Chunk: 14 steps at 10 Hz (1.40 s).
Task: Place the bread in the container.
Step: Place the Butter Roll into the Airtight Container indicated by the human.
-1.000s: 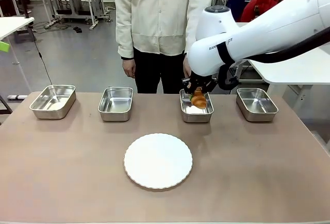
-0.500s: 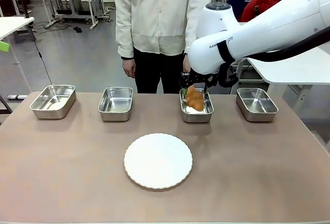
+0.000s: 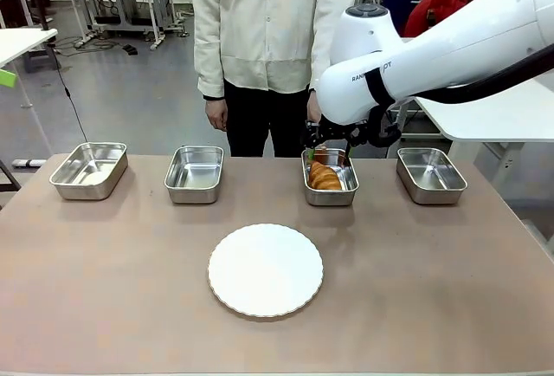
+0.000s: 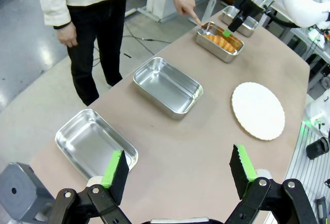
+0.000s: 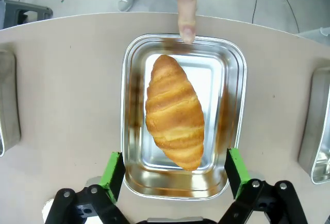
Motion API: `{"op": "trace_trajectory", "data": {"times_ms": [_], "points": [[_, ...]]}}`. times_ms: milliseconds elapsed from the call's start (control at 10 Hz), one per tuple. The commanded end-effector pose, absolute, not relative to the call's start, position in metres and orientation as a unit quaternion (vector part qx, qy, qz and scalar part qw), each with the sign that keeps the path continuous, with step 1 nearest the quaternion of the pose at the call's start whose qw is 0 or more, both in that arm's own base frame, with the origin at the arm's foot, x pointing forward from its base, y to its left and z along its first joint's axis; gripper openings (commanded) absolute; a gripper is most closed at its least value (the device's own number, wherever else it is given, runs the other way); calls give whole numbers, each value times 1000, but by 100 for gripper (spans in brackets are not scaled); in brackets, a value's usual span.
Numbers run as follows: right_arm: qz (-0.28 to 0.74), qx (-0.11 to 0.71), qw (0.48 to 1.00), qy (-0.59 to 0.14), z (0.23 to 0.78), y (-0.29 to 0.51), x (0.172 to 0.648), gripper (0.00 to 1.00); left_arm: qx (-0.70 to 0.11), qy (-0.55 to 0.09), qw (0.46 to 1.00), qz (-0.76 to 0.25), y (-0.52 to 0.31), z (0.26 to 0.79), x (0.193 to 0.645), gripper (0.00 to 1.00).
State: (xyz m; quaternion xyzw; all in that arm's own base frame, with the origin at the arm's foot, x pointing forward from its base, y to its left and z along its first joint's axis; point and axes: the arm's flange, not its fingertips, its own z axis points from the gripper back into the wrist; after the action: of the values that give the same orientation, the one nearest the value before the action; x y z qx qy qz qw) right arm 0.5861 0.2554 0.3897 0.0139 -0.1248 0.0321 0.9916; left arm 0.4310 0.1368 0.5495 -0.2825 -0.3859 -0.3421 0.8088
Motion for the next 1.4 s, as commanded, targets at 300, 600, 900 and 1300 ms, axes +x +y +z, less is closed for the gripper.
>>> {"op": "trace_trajectory", "data": {"times_ms": [300, 600, 900, 1300], "points": [[37, 16, 991, -129, 391, 256, 587, 100, -284, -389, 805, -345, 135, 551, 430, 100], [33, 14, 992, -125, 390, 257, 585, 100, -284, -389, 805, -345, 135, 551, 430, 100], [23, -18, 971, -239, 439, 242, 507, 100, -284, -389, 805, -345, 135, 551, 430, 100], [37, -4, 952, -305, 452, 213, 384, 100, -284, -389, 805, -345, 135, 551, 430, 100]]}}
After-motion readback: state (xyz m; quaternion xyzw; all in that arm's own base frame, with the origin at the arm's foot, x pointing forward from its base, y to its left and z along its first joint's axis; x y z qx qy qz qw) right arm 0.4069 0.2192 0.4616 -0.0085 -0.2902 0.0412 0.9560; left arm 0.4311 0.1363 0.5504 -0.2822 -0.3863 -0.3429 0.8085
